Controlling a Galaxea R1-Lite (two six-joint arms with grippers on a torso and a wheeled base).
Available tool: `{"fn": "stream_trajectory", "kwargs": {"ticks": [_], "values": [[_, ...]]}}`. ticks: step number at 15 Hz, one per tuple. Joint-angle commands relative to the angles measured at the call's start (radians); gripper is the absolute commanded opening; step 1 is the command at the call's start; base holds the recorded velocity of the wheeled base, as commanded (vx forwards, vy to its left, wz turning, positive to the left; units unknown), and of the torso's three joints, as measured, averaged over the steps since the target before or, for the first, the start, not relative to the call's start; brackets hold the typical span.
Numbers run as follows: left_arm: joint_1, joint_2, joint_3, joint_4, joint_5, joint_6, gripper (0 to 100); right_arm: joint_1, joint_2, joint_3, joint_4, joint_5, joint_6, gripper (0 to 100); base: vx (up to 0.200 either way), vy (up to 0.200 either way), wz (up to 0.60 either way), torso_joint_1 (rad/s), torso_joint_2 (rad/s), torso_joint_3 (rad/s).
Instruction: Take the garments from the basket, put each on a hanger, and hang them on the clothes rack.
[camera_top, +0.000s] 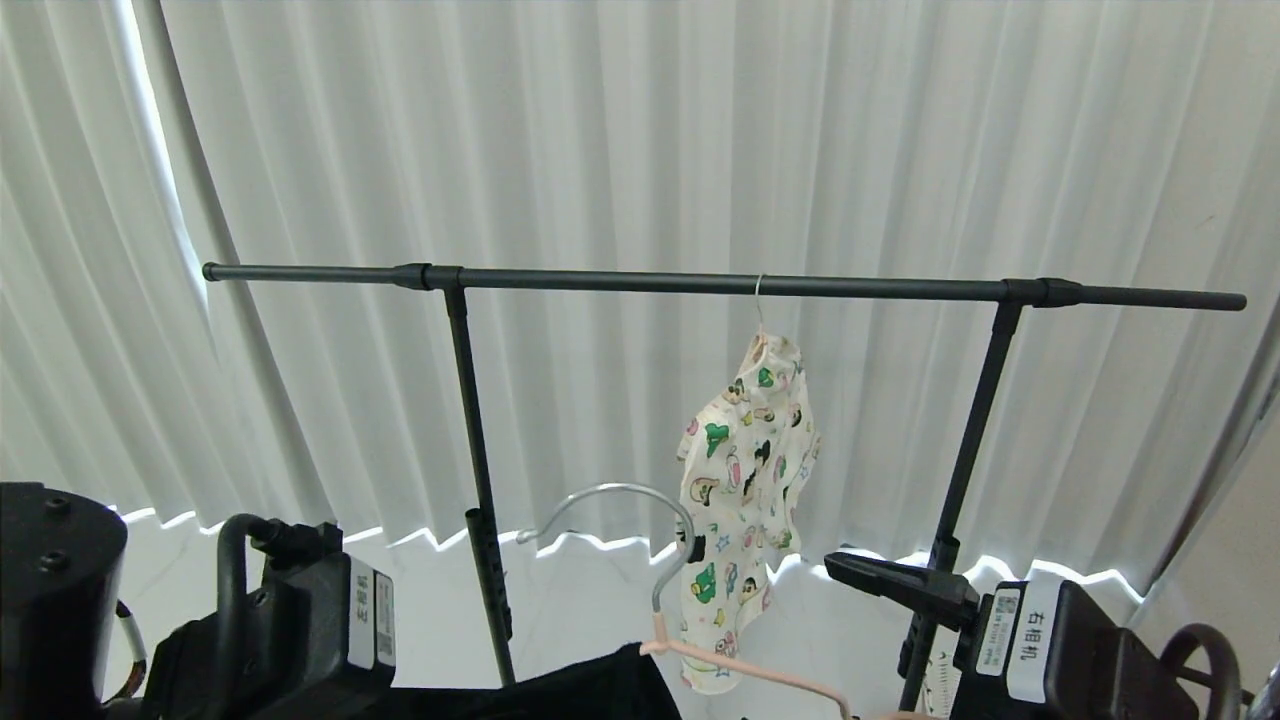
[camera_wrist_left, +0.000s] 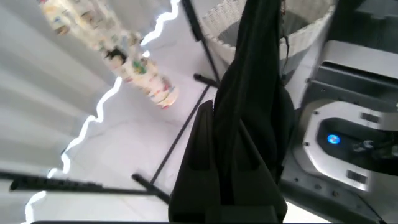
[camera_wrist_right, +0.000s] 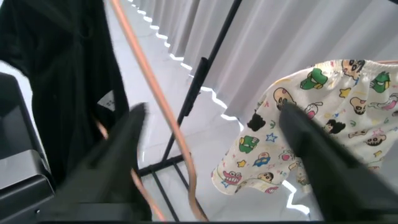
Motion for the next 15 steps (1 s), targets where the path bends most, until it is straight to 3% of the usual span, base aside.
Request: {"fn": "stream_trajectory", "kwargs": {"ticks": [1,4,6,10,13,15], "values": [[0.040,0.005,0.002,-0.001,0.047,-0.003,0,-0.003,0.001,0.001,0.001,-0.006,0.000,100,0.000,0.000,0.00,0.000,0.00,0.000],[0.094,0.005,0.006,-0.001,0.160,-0.009,0,-0.029,0.024,0.001,0.001,-0.008,0.003,100,0.000,0.000,0.00,0.000,0.00,0.000],[0.131,-0.001,0.002,-0.040,0.177,-0.012,0,-0.041,0.061,-0.001,0.001,-0.008,0.030,100,0.000,0.000,0.00,0.000,0.00,0.000],[0.197,0.026,-0.003,-0.267,0.263,-0.019,0,-0.039,0.127,-0.041,0.001,-0.009,0.166,100,0.000,0.000,0.00,0.000,0.00,0.000],[0.198,0.025,-0.027,-0.287,0.283,-0.049,0,-0.044,0.208,-0.110,0.003,-0.014,0.304,100,0.000,0.000,0.00,0.000,0.00,0.000],[0.194,0.029,-0.047,-0.287,0.281,-0.049,0,-0.067,0.285,-0.211,0.003,-0.014,0.356,100,0.000,0.000,0.00,0.000,0.00,0.000]]}}
